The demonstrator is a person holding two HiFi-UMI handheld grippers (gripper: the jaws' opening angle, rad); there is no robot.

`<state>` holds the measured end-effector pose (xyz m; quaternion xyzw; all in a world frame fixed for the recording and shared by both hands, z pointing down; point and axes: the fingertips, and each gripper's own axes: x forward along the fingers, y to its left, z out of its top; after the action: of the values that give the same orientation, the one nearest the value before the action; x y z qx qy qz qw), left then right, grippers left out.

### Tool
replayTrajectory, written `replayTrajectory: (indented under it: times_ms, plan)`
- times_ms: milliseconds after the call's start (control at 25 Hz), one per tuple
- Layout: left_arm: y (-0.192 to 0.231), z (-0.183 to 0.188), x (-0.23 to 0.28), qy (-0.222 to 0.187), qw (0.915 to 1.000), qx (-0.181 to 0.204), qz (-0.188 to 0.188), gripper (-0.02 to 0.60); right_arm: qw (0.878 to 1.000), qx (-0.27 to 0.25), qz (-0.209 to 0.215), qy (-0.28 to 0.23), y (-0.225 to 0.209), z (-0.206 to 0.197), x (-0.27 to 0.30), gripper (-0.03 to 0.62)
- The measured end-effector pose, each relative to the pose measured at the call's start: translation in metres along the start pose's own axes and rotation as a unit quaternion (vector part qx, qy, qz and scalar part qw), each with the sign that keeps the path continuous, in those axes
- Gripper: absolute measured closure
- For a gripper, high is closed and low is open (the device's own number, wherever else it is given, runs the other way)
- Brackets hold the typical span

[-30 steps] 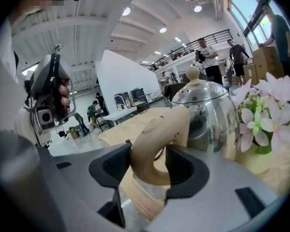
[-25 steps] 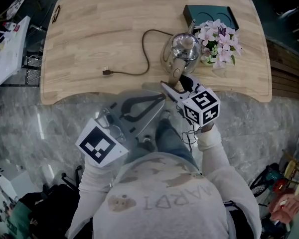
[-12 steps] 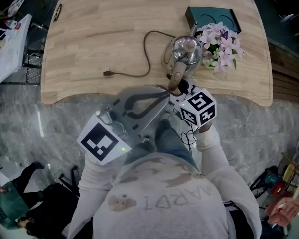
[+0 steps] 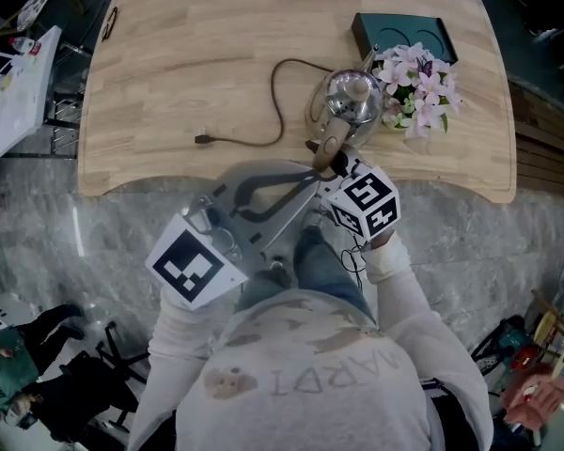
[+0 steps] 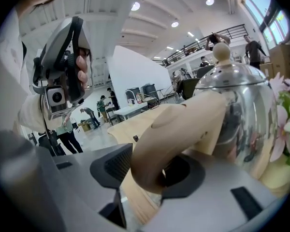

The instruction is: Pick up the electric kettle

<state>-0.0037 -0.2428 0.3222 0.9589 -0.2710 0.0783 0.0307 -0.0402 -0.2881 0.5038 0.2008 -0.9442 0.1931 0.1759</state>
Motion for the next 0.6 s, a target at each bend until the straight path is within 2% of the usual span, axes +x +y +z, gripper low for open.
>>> replayTrajectory:
  times_ms: [120, 600]
  plan:
    - [0.0013, -0.0008, 0.0011, 0.001, 1.0, -0.002, 0.002, 0.568, 1.0, -0.008, -0.01, -0.003, -0.004, -0.0002, -0.0002, 0.46]
    - [0.0039, 0.0025, -0.003, -0.001, 0.9996, 0.0, 0.027, 0.568, 0.999, -0.032, -0.009, -0.04, -0.003, 0.0068, -0.0048, 0.47]
